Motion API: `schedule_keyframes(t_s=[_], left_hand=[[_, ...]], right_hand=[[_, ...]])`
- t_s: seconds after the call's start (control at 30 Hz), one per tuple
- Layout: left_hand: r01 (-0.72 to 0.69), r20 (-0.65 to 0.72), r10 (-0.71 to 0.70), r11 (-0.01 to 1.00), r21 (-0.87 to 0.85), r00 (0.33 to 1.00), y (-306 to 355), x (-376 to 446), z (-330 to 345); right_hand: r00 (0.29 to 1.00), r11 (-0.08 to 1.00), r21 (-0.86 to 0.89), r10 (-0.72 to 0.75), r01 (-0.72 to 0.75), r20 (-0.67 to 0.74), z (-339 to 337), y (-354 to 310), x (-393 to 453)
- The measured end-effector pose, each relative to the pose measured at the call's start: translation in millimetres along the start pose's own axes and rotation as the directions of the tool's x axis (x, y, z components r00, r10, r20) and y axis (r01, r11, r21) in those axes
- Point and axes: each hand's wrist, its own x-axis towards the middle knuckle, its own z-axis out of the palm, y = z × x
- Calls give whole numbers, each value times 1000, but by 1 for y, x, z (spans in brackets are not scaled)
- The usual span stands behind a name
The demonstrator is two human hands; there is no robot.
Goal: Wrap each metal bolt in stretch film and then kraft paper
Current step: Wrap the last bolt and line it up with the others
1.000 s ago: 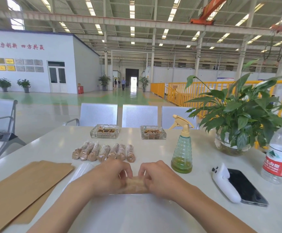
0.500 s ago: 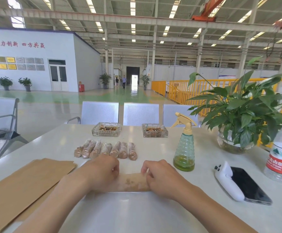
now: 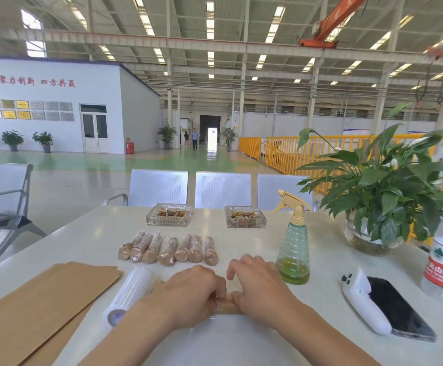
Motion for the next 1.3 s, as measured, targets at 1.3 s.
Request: schedule_keyframes(t_s=[1.3], left_hand=[[55,-282,12,972,227,959,53,3,10]], right_hand=[[764,-365,928,576,-79,292,-6,-11,-23]])
